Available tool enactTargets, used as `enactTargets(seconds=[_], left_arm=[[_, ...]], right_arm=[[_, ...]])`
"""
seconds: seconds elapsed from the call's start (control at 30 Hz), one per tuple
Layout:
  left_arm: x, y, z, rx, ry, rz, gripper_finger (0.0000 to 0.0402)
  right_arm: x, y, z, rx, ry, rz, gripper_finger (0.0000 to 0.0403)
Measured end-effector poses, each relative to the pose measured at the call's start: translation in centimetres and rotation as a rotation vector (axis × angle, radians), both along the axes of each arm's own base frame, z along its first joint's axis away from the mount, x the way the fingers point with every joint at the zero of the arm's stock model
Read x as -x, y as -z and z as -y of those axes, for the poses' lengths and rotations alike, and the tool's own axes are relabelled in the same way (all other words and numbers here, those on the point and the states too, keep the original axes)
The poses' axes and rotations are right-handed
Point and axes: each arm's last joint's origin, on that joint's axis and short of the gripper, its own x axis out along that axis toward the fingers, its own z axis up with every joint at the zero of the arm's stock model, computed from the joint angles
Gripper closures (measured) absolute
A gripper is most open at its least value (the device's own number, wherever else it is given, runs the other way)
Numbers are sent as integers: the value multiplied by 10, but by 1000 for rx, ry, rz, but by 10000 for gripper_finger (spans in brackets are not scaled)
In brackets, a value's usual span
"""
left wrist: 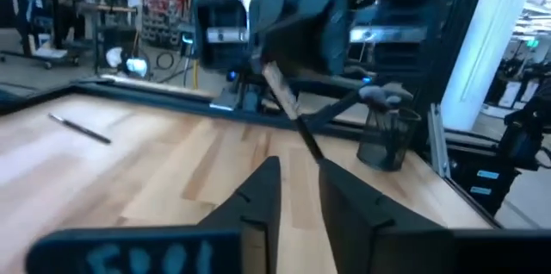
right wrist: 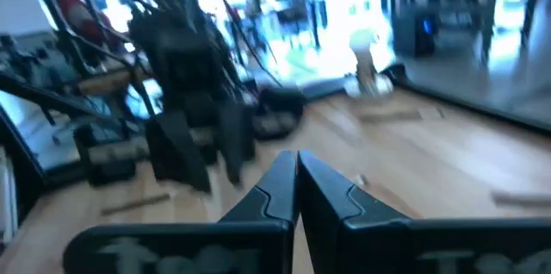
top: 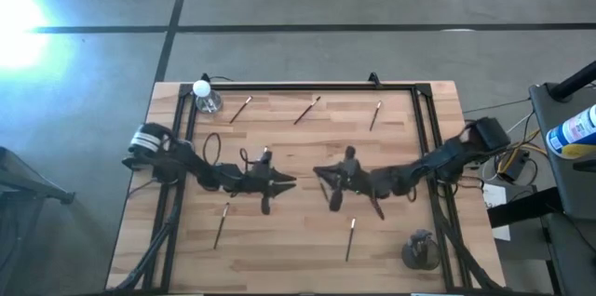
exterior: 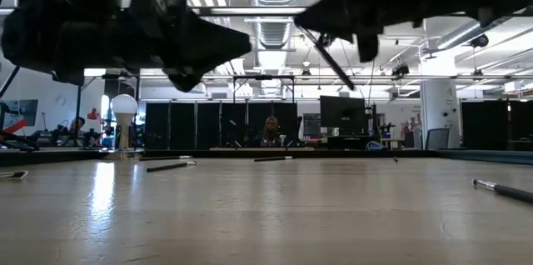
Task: Pick & Place Makeup Brushes
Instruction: Put the black eyeshadow brush into the makeup holder
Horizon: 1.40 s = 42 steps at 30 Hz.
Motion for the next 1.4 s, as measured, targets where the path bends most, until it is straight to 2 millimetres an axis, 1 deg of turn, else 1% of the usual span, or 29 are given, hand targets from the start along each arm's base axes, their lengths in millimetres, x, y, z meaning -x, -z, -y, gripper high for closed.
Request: enactTargets(seconds=[0.1, 0.23, 0.37, 0.5, 0.6, 0.73, 0.97, 1.07, 1.17, 1.27, 1.4], left_arm=[[-14, 6, 4, 11, 27, -12, 313], [-29, 11, 12, 13, 87, -11, 308], [-35, 9, 19, 7, 103, 9, 307], [-35, 4, 22, 4, 117, 44, 307], [-33, 0, 25, 4, 166, 85, 307], [-33, 0, 26, -5, 175, 93, 307], [-40, -6, 29, -27, 182, 113, 309], [-39, -5, 28, -42, 178, 105, 332], [-36, -1, 27, -44, 154, 83, 380], [-32, 4, 25, -55, 120, 40, 385], [-28, 11, 22, -62, 62, -7, 385]], right_arm=[[-15, -1, -9, 64, -9, 58, 394], [-35, -9, -18, 136, -3, 89, 394], [-46, -19, -26, 196, -3, 105, 394], [-49, -29, -35, 241, -14, 123, 394], [-49, -33, -41, 278, -18, 123, 394], [-50, -38, -45, 281, -14, 135, 394], [-55, -41, -48, 302, -8, 153, 394], [-55, -40, -48, 289, -10, 154, 394], [-53, -38, -49, 264, -9, 145, 394], [-46, -42, -52, 290, -2, 50, 393], [-30, -52, -48, 213, -47, -128, 373]])
